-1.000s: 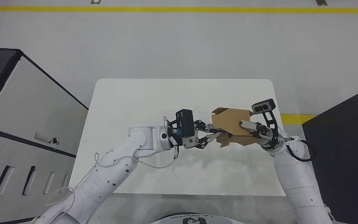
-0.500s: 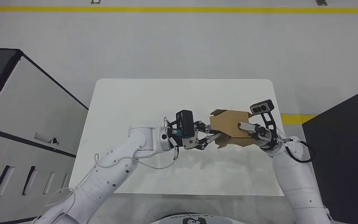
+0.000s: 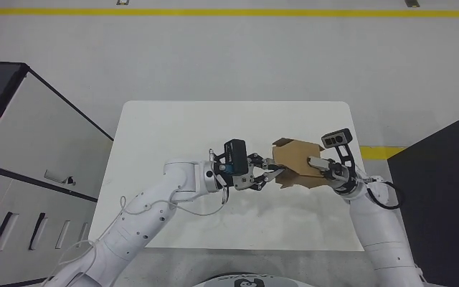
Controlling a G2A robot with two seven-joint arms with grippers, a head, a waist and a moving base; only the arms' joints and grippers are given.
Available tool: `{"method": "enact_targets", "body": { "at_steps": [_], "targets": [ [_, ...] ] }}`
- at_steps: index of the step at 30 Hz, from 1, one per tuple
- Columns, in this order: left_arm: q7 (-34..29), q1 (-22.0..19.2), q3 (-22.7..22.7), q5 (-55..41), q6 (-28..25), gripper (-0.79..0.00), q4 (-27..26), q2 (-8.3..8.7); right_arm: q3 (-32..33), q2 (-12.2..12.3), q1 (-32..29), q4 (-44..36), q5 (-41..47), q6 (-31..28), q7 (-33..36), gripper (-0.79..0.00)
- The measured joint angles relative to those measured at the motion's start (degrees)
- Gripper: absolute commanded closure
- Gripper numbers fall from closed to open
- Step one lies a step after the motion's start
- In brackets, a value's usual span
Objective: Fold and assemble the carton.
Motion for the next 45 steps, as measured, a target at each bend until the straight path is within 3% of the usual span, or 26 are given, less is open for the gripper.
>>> {"method": "enact_targets", "body": {
  "at_steps": [14, 24, 35, 45],
  "targets": [
    [0.93, 3.63, -4.43, 0.83, -0.31, 0.000, -4.44, 1.07, 1.97, -0.29, 0.06, 2.74, 4.54, -0.01, -0.02, 0.000],
    [0.09, 3.97, -1.76, 2.03, -2.75, 0.000, -6.30, 0.91, 2.63, -1.29, 0.65, 5.33, 2.36, -2.49, -2.50, 0.000],
    [0.33, 2.06, 0.84, 2.41, -0.21, 0.000, -4.74, 0.06, 3.52, -1.75, -0.78, 2.44, -0.55, -1.19, -1.19, 0.000],
    [0.90, 2.57, -0.56, 2.36, 2.00, 0.000, -4.66, 0.11, 4.54, -2.23, -1.52, 0.96, -1.64, -0.17, -0.17, 0.000]
  ]
}}
